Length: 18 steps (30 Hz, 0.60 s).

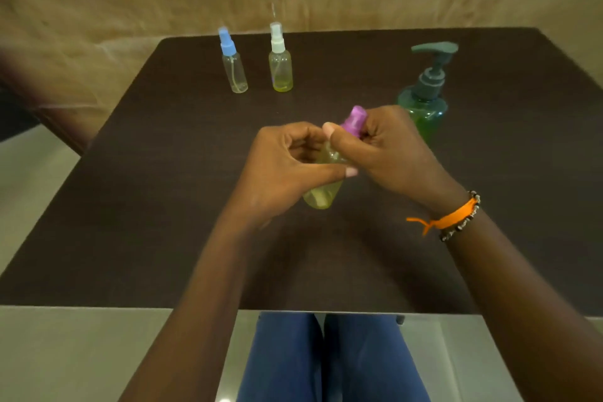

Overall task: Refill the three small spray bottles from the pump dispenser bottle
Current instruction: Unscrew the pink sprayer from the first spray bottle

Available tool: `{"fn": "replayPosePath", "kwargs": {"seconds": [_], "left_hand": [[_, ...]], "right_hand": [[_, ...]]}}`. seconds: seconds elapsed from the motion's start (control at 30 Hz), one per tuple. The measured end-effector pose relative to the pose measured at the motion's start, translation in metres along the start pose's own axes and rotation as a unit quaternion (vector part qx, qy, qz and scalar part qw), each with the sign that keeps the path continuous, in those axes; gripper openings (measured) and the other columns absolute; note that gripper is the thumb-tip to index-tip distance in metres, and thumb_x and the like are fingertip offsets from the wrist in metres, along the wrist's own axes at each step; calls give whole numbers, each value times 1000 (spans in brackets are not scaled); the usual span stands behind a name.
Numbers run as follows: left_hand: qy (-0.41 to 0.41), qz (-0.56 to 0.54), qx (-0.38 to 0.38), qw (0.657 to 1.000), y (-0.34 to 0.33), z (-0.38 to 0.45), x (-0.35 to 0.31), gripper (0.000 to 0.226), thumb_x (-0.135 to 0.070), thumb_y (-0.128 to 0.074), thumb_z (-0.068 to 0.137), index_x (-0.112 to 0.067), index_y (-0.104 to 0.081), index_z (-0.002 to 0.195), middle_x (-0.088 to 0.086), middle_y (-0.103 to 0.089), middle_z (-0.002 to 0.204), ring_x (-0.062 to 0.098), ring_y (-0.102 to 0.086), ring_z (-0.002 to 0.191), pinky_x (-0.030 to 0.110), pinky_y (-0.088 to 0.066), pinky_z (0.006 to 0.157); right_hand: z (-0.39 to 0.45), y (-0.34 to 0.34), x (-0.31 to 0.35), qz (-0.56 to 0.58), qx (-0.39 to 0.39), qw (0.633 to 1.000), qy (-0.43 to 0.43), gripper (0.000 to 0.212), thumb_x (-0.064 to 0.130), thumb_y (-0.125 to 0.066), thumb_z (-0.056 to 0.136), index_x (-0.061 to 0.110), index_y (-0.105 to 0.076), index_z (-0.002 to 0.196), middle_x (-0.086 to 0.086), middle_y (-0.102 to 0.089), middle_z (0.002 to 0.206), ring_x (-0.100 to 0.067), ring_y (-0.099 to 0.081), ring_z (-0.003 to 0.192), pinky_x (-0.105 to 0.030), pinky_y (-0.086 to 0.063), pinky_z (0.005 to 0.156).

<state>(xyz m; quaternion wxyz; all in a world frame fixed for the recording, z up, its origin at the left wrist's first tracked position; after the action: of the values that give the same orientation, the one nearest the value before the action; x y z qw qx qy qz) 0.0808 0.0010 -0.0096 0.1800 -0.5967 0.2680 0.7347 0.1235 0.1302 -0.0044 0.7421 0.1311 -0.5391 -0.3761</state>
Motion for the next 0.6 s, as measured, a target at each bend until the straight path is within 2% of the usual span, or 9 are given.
{"fn": "replayPosePath", "kwargs": {"seconds": [0.07,0.17,0.23,0.3,0.37,0.43,0.5,0.57,0.6], "left_hand": [[10,-11,8,1000,-1,-7,-1,34,2,-83,59,5,-68,90,18,-72,87,16,-67,78,31,-56,77],[21,-31,18,999,-2,-12,1,37,0,-83,58,6,-68,91,22,-71,91,21,-67,83,35,-56,81],[20,-44,33,998,-3,-12,1,41,-4,-83,55,6,-68,92,19,-72,91,18,-68,83,31,-58,78],[32,-74,85,993,-6,-11,3,40,-6,-81,55,1,-69,91,8,-73,86,13,-68,82,24,-56,73],[51,-116,167,978,-8,-12,5,35,-3,-81,57,-8,-72,91,0,-73,83,10,-69,82,20,-54,73],[70,-139,220,963,-12,-14,7,31,-9,-75,60,-14,-73,91,0,-74,84,12,-70,84,22,-54,74],[65,-100,190,974,-13,-12,9,36,-6,-81,59,-11,-70,94,0,-73,85,11,-68,84,23,-55,76],[32,26,81,996,-14,-10,5,36,-11,-86,57,-12,-66,87,0,-70,80,9,-65,75,22,-54,70],[4,113,12,994,-14,-9,2,36,-17,-88,55,-14,-62,80,-2,-67,74,8,-61,67,21,-51,64]], "right_hand": [[-4,-1,1,43,29,999,6,53,56,-47,78,22,-30,42,8,-27,42,-6,-26,45,-25,-23,47],[-9,-1,2,64,46,997,19,50,47,-54,82,25,-31,44,11,-26,42,-4,-25,44,-16,-22,46],[-11,1,3,67,55,996,23,47,39,-55,85,26,-31,46,12,-25,45,-4,-24,44,-15,-21,46],[-12,3,6,74,77,994,33,46,35,-54,86,25,-31,48,13,-25,45,-3,-24,44,-15,-20,45],[-15,5,9,89,110,989,41,49,39,-56,85,18,-36,47,11,-30,43,-3,-26,44,-18,-22,44],[-17,6,10,94,135,985,43,54,47,-53,83,7,-42,48,1,-38,45,-7,-31,47,-32,-29,46],[-17,10,3,59,120,991,31,48,47,-51,82,15,-42,48,-6,-37,49,-13,-31,50,-43,-32,50],[-17,13,-6,5,71,997,-4,45,46,-53,81,18,-44,46,-8,-37,49,-13,-32,49,-46,-34,51],[-17,13,-10,-18,45,998,-27,46,47,-53,81,16,-50,48,-9,-41,49,-13,-34,49,-43,-35,51]]}}
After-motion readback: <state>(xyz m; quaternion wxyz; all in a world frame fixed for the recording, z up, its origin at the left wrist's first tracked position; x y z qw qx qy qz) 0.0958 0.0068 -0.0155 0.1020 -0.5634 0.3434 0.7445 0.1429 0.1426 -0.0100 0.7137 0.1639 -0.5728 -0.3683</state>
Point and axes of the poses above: each hand's wrist, its own z-axis towards the middle knuckle, its own y-axis out of the back of the hand, x = y × z, the point moved 4 cm from there along z, towards the middle knuckle
